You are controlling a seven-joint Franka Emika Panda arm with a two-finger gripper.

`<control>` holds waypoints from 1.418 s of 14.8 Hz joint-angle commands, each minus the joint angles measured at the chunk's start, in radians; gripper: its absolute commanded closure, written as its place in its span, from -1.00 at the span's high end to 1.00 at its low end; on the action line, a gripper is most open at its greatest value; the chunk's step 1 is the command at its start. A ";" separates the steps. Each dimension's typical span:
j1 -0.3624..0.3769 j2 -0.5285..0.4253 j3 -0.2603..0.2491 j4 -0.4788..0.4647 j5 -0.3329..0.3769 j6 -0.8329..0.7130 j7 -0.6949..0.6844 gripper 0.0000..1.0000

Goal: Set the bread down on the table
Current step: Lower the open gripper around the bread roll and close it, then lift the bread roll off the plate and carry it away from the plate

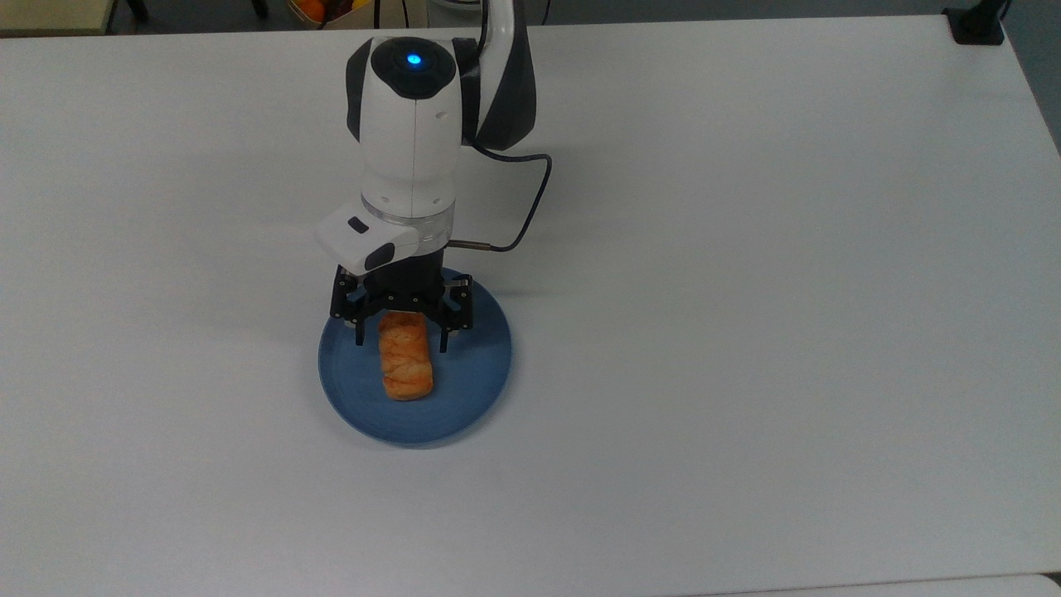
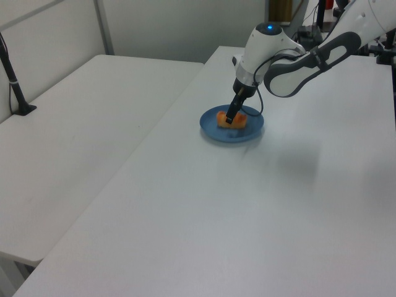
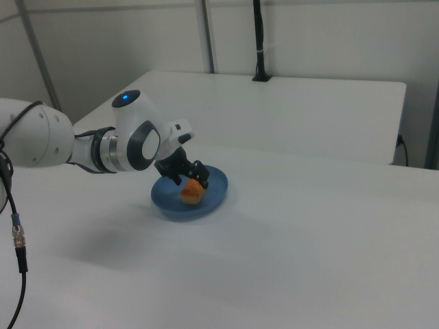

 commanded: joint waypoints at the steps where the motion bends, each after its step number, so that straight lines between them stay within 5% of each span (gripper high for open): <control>1: 0.009 0.020 -0.005 0.005 -0.052 0.021 0.025 0.72; 3: 0.009 0.020 -0.001 0.002 -0.054 0.021 0.025 0.27; 7: 0.012 0.014 0.002 -0.001 -0.046 0.013 0.041 -0.16; 14: 0.012 -0.057 0.004 -0.024 -0.038 -0.010 0.058 -0.16; 21: 0.003 -0.214 0.004 -0.028 -0.029 -0.203 0.058 -0.16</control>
